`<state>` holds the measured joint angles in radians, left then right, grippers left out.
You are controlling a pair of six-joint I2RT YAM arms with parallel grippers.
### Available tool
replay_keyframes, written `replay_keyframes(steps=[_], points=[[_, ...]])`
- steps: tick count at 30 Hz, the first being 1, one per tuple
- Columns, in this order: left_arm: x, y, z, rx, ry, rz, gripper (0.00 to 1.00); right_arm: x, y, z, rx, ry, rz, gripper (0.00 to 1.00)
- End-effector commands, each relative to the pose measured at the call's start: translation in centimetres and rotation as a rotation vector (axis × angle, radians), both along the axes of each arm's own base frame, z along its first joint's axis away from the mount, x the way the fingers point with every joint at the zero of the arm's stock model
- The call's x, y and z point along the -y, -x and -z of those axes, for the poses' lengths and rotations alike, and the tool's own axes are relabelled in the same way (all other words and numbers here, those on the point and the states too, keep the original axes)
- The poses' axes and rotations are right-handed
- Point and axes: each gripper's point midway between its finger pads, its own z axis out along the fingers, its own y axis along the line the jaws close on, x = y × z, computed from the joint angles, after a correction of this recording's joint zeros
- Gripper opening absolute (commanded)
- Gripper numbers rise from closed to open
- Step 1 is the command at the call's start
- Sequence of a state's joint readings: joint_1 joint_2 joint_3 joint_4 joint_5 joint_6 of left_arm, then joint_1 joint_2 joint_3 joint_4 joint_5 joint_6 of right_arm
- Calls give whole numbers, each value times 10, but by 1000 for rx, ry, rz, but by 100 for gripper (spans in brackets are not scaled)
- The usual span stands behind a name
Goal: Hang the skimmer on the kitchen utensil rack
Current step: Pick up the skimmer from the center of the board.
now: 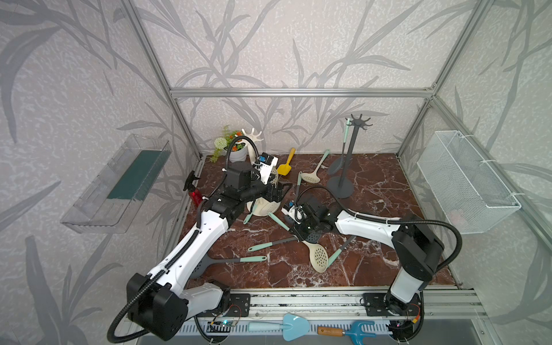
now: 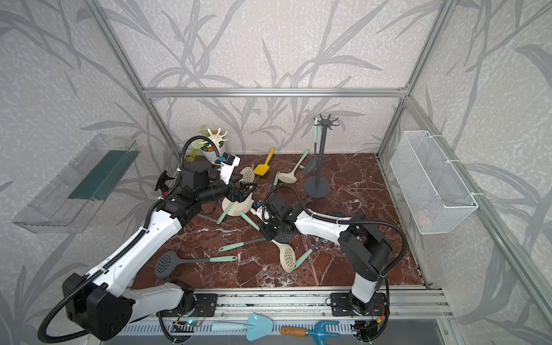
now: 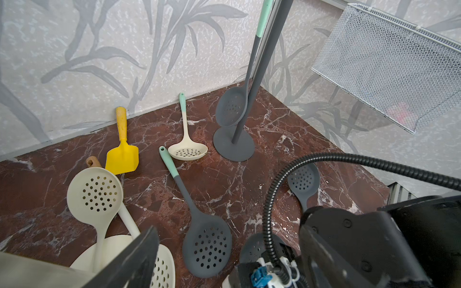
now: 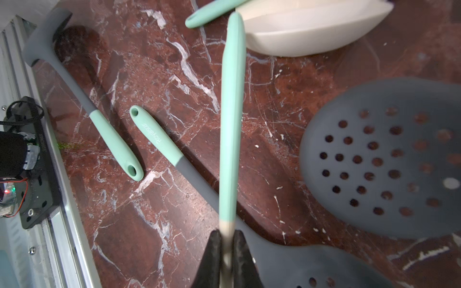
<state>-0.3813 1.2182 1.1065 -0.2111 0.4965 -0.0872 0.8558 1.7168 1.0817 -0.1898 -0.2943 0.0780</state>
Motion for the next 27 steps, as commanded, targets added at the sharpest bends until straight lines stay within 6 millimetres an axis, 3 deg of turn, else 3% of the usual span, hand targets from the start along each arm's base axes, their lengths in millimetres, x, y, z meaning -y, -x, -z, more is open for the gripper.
replay_keyframes(steps=[1, 11, 19, 27], points=[[4, 0, -11, 19, 12, 15, 87, 0, -7, -30, 103, -80, 28, 0], [19, 9, 5, 27, -89, 23, 85, 39, -11, -61, 327, -214, 184, 0], [35, 24, 1, 94, -166, -10, 83, 71, -13, -74, 448, -263, 301, 0], [44, 29, -13, 47, -48, -35, 77, 104, -11, -98, 555, -345, 426, 0]])
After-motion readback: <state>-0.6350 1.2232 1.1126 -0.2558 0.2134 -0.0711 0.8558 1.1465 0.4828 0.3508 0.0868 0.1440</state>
